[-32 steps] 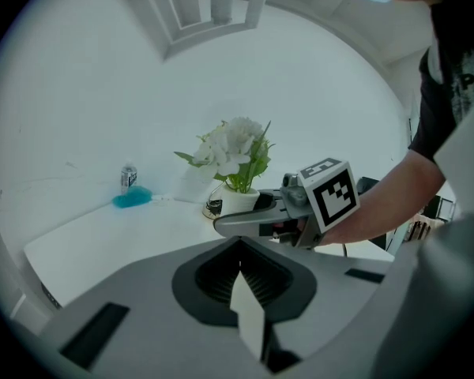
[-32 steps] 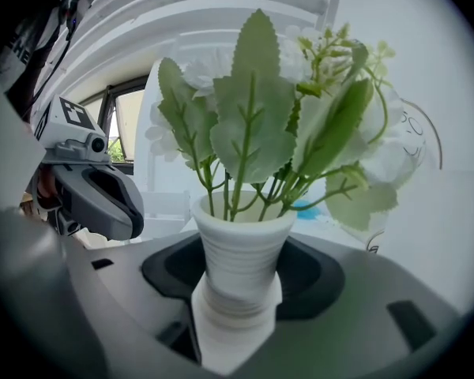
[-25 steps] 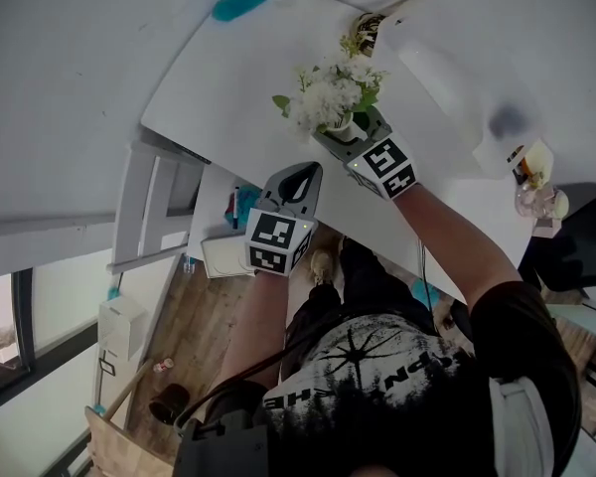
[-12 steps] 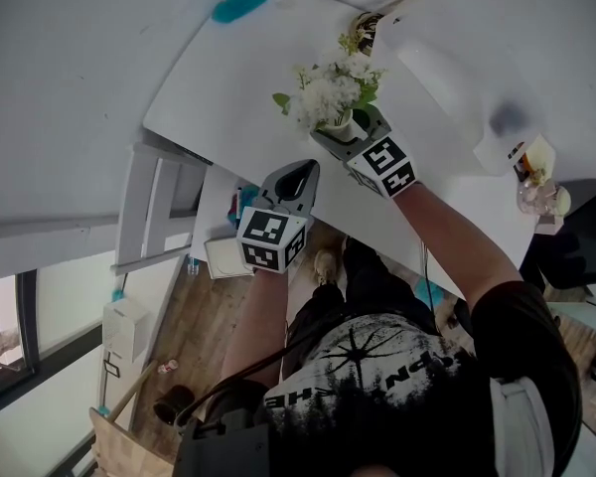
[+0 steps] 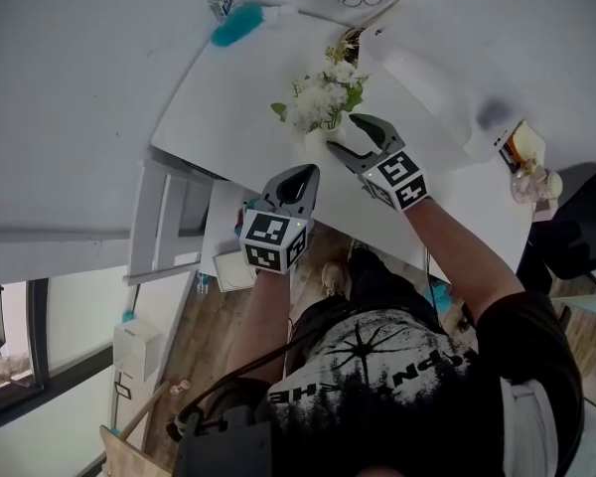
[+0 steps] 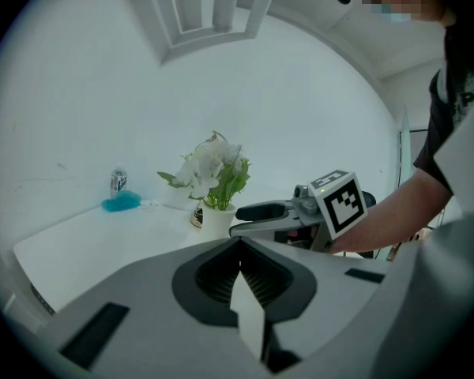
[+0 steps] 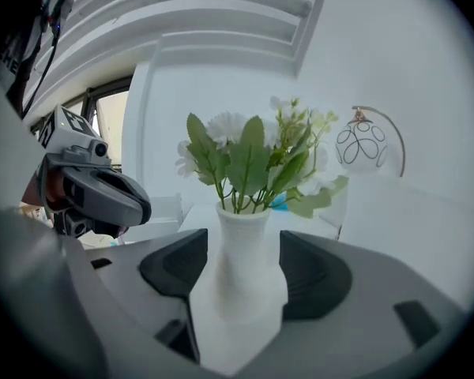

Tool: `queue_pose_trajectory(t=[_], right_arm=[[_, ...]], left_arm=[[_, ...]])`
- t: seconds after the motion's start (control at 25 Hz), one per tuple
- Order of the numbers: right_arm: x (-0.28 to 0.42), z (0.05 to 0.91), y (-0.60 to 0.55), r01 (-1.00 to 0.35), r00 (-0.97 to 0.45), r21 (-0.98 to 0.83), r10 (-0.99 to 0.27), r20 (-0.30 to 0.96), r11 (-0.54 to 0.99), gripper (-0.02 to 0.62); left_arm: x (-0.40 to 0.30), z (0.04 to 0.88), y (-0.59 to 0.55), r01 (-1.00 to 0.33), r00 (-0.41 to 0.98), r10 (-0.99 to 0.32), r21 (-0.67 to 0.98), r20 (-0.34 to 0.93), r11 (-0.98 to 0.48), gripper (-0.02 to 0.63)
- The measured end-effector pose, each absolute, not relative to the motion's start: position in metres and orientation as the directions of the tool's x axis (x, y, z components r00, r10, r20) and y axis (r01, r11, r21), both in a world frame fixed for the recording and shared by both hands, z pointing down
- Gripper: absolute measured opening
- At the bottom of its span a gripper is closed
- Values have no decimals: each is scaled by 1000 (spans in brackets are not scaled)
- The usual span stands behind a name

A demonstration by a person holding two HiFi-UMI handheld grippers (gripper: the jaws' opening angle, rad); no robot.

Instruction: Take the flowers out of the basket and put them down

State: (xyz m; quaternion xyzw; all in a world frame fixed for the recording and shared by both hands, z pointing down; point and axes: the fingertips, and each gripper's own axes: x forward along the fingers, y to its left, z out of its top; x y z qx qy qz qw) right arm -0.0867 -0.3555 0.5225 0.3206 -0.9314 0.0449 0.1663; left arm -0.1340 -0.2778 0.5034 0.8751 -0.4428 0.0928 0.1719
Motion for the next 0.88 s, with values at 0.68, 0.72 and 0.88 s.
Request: queue_pose_trajectory(t=[0.68,0.72,0.88], right_arm=[[-54,451,-255,-666,-717,42,-655,238,745,20],[-52,452,-251,-669,-713,45,-657,243,742,18],[-50,450,-237,-659,-718,54,-648,254,751,18]], left_arm=[[-130,455,-235,-764,644,-725,146,245,-629,11],[-130,453,-232,-762,646,-724,144,243,-631,11],[-133,449,-223,-757,651,-720,136,241,-639,11]])
